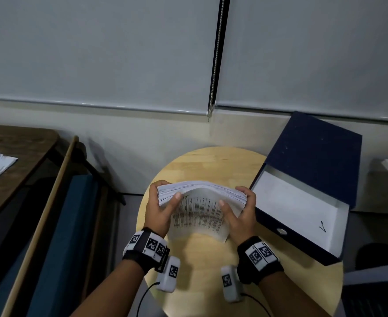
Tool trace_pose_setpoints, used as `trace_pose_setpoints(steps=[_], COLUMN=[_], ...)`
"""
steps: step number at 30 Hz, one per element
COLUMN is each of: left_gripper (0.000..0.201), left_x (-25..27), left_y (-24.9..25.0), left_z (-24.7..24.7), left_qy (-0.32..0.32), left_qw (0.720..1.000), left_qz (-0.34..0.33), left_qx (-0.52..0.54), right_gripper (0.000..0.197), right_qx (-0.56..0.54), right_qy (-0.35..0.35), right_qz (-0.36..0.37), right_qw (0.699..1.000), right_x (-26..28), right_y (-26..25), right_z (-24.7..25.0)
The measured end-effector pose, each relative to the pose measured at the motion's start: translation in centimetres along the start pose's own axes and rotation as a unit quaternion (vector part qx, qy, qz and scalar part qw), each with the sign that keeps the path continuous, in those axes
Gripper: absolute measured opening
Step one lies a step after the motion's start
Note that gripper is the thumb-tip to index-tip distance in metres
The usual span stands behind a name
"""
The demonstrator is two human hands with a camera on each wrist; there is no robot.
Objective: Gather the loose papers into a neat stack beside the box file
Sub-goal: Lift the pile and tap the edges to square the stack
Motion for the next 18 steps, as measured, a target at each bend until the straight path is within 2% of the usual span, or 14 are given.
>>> trace_pose_setpoints(steps=[5, 10, 18], left_gripper=[0.024, 0.030, 0.023], left_x=[-0.7, -1.4, -1.6], left_y=[0.6, 0.5, 0.6], left_z=[0.6, 0.4, 0.6], left_qy=[0.095, 0.085, 0.101], left_qw=[0.995, 0.996, 0.995], left_qz=[0.000, 0.005, 0.005], left_qx=[0.034, 0.031, 0.024], right_gripper=[0.035, 0.028, 0.024], right_qx=[-0.048, -0.059, -0.057], right_qy=[0.036, 0.057, 0.053], right_qz=[-0.051, -0.065, -0.042], right_qw=[0.997, 0.994, 0.996], right_x=[-1.0, -1.3, -1.5], right_y=[-0.1, -0.3, -1.0], right_z=[0.0, 0.3, 0.6])
Point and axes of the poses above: each hand's wrist, its own x-axis away from the middle knuckle, its own z-axis out of the back of the hand, y = z × x, the point moved 9 cm from there along -x, towards the middle knuckle, and after that the axes turned 10 degrees about x, right-handed, at the moved point
